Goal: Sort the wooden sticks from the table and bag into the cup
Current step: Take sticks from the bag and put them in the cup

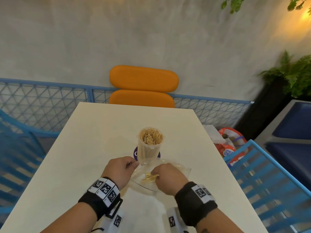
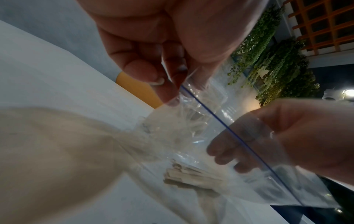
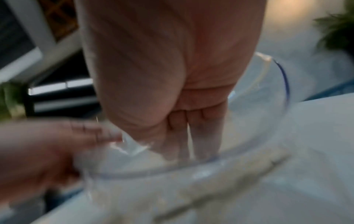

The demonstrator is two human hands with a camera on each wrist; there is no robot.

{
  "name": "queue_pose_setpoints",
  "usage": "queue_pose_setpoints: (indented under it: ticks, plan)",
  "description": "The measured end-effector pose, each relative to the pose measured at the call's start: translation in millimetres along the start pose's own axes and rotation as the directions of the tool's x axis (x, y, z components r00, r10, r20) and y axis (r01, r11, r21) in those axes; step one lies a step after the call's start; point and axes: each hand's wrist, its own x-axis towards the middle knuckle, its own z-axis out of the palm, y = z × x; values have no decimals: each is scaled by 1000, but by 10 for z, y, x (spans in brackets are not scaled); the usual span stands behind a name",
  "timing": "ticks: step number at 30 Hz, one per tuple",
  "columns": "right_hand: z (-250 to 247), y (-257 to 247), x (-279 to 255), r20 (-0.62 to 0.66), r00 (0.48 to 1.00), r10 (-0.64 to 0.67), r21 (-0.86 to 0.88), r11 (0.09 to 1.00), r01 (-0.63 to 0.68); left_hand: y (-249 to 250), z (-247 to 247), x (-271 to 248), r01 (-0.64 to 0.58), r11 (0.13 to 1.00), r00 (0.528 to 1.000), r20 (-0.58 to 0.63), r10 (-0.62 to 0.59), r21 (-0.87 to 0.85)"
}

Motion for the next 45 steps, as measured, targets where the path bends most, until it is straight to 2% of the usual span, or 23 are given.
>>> queue_pose_setpoints:
  ticks: [5,9,18,21,24,27,31,34,36,38,40,43,45]
  plan:
    - [352,68,190,20,1000,6,-174,985,-2,-8,-4,-44,6,1000,1000,22,-7,15]
    - [402,48,221,17,1000,26,-330,944,-19,-42,-4,-50,12,1000,1000,8,-12,17]
    - [388,10,121,-70,997,-14,-358,933,-12,-82,6,-90,18,1000,1000,-2,-18,17]
    - [321,31,67,-116,993,-3,-252,967,-27,-92,-14,-64,19,1000,1000,1,-19,16]
    - [219,31,-11,-177,984,-3,-38,999,-3,-91,-31,-34,20,999,1000,1,-20,28]
    - [64,24,-108,-267,963,29,198,980,25,-71,-29,-4,18,999,1000,8,-18,31]
    - [-244,17,-185,-347,928,135,525,848,73,-47,-29,30,17,999,1000,13,-17,38]
    - [-510,-2,-169,-378,908,183,670,730,132,-28,-40,50,11,999,1000,14,-11,47]
    - [-711,-24,-141,-422,877,229,762,614,207,-20,-45,61,14,999,1000,16,-15,50]
    - [-924,-71,-95,-481,836,266,799,525,292,-18,-50,72,19,998,1000,15,-20,56]
    - [-1108,-125,-10,-553,778,299,781,511,359,-21,-55,82,22,998,1000,10,-23,54]
    - [-1241,-206,170,-654,684,323,703,593,392,-16,-57,88,18,998,1000,11,-19,59]
    - [-1203,-226,309,-693,648,315,645,672,364,-15,-52,93,15,998,1000,13,-16,66]
